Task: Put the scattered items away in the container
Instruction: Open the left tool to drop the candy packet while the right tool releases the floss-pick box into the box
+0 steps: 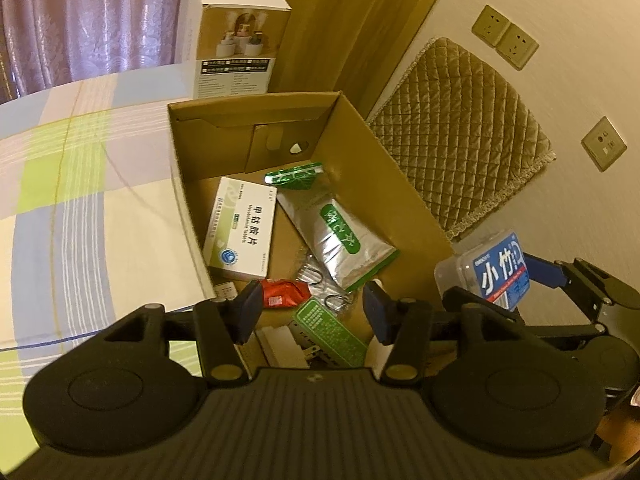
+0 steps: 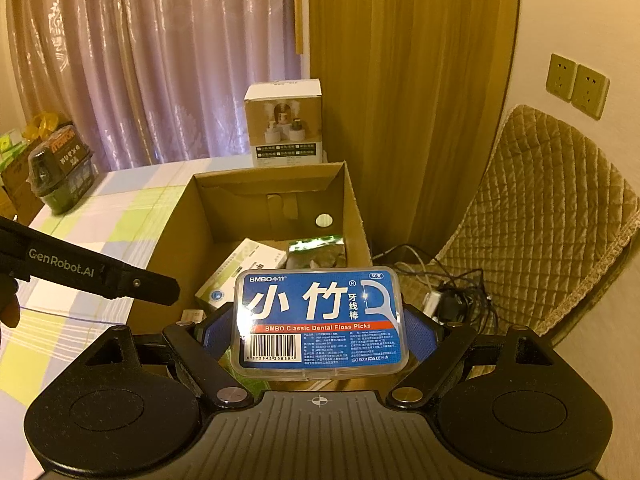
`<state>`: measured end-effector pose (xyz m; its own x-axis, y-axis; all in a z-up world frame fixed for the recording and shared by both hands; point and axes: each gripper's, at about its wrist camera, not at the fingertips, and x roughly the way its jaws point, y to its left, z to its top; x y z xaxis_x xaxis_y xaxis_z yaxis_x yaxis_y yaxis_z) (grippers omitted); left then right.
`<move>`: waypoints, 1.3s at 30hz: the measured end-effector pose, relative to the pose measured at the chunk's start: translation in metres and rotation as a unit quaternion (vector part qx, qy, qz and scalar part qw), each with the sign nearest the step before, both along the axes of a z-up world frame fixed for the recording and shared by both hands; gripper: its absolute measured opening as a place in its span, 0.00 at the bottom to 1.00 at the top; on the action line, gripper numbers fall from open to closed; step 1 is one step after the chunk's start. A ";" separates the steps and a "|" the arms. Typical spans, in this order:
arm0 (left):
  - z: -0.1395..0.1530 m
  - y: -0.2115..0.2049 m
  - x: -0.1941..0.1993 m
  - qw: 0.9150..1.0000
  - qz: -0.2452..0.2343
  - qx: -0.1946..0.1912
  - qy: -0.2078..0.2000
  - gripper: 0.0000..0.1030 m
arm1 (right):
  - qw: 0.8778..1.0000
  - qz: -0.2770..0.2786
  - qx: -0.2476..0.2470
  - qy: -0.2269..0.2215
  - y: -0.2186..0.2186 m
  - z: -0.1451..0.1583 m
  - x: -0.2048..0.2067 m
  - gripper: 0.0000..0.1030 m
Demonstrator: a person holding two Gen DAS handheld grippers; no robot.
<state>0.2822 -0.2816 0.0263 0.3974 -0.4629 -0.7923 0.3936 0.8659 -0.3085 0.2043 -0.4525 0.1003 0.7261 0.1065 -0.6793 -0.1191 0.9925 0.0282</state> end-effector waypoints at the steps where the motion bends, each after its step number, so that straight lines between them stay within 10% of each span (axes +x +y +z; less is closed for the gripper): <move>1: 0.000 0.002 0.000 1.000 0.002 0.001 0.001 0.50 | 1.000 0.000 0.000 0.000 0.000 0.000 0.000 0.85; 32: 0.003 0.042 -0.006 1.000 0.015 0.020 -0.014 0.64 | 0.999 0.043 0.001 -0.018 0.033 0.009 0.022 0.85; 39: 0.001 0.062 -0.006 0.999 0.032 0.020 -0.010 0.66 | 0.999 0.026 0.000 -0.029 0.033 0.010 0.027 1.00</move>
<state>0.2762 -0.2199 0.0272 0.4417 -0.4044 -0.8009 0.3431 0.9009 -0.2657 0.2311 -0.4190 0.1106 0.7570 0.1459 -0.6369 -0.1727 0.9848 0.0203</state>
